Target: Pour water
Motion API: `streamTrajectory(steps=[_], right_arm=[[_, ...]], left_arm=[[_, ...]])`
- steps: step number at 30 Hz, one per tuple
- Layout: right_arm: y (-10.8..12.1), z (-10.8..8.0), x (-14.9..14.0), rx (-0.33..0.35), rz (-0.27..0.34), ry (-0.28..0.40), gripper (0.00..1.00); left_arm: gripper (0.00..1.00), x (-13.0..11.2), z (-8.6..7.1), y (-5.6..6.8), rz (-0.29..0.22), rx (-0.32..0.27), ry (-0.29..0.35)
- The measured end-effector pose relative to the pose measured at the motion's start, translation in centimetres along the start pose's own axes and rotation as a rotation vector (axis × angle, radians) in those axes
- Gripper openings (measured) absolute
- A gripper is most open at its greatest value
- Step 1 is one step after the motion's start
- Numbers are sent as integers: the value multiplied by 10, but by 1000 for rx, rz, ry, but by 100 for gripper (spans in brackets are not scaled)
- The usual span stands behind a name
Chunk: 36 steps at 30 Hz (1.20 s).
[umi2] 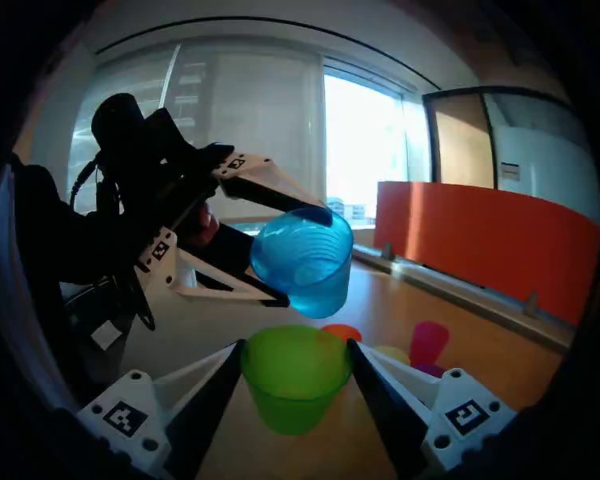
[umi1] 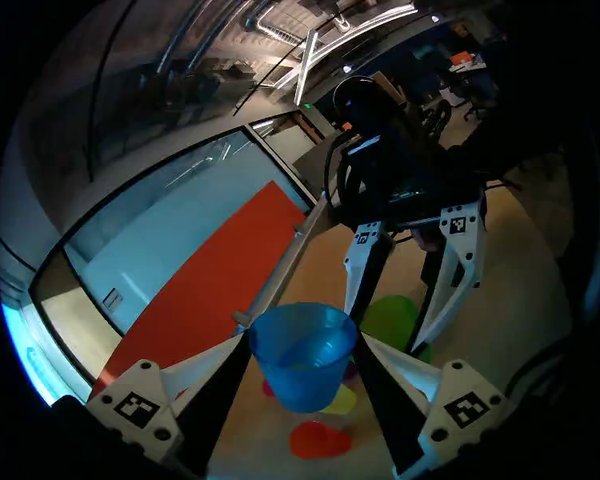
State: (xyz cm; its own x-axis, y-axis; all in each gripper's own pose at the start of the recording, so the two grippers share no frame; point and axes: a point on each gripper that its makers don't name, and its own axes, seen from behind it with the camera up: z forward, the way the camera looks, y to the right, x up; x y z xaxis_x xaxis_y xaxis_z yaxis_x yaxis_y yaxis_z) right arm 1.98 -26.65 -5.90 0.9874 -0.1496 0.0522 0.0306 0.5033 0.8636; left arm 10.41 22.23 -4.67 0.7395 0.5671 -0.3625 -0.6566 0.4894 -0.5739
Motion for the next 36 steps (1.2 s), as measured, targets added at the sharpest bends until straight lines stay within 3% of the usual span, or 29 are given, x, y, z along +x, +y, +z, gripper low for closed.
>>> streamTrajectory(steps=[36], right_arm=[[0, 3, 2, -3, -14, 6, 95]], left_arm=[[88, -1, 8, 2, 102, -25, -15]])
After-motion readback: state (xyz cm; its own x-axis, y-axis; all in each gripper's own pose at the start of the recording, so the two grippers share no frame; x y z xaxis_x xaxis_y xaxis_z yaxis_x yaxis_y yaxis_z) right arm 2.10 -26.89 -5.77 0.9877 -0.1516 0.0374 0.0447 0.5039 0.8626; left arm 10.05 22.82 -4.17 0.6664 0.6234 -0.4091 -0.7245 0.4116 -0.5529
